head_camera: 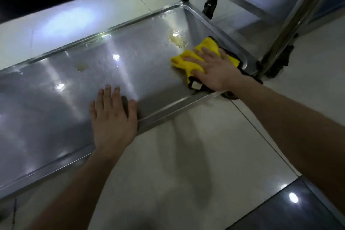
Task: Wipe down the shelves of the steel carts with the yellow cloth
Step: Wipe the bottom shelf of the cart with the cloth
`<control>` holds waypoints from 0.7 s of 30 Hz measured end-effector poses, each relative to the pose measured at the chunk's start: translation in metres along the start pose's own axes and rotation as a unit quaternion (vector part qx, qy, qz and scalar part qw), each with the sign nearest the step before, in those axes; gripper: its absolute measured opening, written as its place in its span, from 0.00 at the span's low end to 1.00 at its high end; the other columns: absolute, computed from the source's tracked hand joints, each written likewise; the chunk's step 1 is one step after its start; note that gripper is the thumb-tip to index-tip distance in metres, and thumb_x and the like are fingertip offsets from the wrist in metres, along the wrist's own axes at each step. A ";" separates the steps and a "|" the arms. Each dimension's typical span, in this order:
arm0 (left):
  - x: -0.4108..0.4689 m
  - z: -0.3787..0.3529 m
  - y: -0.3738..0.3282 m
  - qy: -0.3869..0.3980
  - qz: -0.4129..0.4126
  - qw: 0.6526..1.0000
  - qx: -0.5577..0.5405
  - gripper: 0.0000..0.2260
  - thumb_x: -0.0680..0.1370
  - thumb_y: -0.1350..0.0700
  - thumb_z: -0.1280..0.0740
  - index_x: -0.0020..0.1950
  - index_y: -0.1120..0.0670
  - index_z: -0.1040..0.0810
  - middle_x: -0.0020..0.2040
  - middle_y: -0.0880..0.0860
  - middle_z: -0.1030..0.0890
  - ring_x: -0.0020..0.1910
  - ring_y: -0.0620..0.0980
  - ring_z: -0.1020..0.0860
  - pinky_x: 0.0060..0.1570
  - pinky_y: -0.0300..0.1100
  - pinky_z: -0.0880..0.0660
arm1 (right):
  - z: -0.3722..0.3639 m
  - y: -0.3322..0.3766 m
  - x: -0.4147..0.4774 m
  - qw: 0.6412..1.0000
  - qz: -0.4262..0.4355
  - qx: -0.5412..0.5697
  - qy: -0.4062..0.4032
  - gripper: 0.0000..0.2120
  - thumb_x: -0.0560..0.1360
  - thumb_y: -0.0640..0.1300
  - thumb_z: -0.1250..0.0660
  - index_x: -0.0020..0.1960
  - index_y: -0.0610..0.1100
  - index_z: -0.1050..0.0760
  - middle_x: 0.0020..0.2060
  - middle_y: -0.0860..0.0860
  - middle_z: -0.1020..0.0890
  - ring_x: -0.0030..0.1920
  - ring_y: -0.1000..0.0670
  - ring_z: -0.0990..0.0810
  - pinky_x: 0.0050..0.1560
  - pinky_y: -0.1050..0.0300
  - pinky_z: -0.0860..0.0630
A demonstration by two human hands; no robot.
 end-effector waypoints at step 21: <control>-0.002 0.000 -0.007 -0.005 0.004 1.000 -0.016 0.32 0.86 0.42 0.53 0.86 0.56 0.40 0.87 0.58 0.40 0.87 0.59 0.44 0.85 0.61 0.50 | 0.000 -0.045 0.007 0.987 -0.152 0.008 -0.054 0.31 0.82 0.68 0.57 0.85 0.66 0.49 0.87 0.54 0.48 0.87 0.46 0.53 0.82 0.28 0.59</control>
Point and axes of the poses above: each hand's wrist, its own x-axis towards the middle knuckle, its own z-axis out of the back of the hand, y = z × x, the point moved 3 cm from there along x, towards the middle knuckle
